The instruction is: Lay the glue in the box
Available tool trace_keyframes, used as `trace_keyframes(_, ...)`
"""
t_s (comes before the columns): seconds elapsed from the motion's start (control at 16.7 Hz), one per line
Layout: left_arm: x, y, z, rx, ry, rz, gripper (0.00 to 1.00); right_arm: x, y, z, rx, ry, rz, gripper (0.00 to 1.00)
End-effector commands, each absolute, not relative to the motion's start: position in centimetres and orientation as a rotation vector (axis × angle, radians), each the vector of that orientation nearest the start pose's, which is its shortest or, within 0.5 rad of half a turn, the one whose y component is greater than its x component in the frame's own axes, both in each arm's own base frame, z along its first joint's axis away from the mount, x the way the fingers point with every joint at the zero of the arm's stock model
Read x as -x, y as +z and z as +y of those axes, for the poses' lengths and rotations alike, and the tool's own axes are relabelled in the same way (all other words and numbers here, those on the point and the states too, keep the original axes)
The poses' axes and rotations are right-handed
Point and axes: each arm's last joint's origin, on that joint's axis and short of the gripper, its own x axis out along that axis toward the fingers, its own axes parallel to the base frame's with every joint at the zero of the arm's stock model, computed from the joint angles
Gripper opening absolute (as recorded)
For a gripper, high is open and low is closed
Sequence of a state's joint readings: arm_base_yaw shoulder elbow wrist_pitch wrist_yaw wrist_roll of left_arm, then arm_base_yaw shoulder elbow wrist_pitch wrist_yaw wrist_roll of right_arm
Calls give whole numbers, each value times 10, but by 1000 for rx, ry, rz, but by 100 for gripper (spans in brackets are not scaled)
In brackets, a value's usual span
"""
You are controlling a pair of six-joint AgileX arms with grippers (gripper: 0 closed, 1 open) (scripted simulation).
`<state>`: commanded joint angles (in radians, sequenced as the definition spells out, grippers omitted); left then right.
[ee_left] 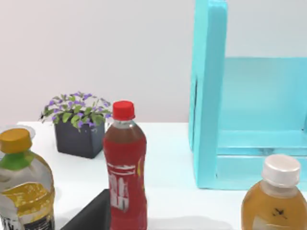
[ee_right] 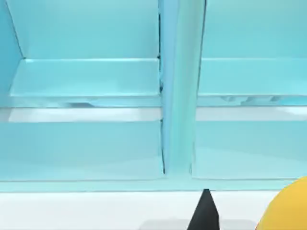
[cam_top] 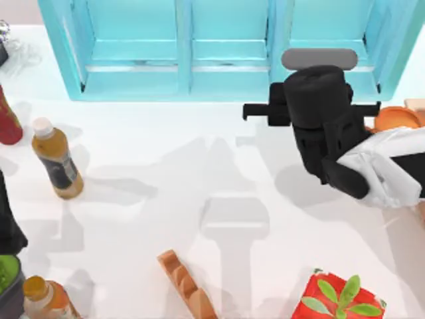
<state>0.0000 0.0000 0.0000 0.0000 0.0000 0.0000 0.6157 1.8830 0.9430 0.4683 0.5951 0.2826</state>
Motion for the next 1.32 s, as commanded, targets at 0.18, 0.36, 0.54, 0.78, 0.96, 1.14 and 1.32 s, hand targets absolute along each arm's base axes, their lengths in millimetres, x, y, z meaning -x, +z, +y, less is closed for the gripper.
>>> trace_keyframes(0.18,-106,160,-1,0,0,0,100,-319,142,209,14,-12,398,0)
trace_keyframes(0.36,-106,160,-1,0,0,0,100,-320,142,209,10,-13,395,0)
trace_keyframes(0.54,-106,160,-1,0,0,0,100,-334,162,192,19,-30,370,0)
trace_keyframes(0.78,-106,160,-1,0,0,0,100,-363,184,114,146,-112,428,0)
trace_keyframes(0.96,-106,160,-1,0,0,0,100,-369,186,18,282,-181,587,0)
trace_keyframes(1.14,-106,160,-1,0,0,0,100,-344,174,-73,378,-139,827,0)
trace_keyframes(1.32,-106,160,-1,0,0,0,100,-305,167,-130,409,70,988,0)
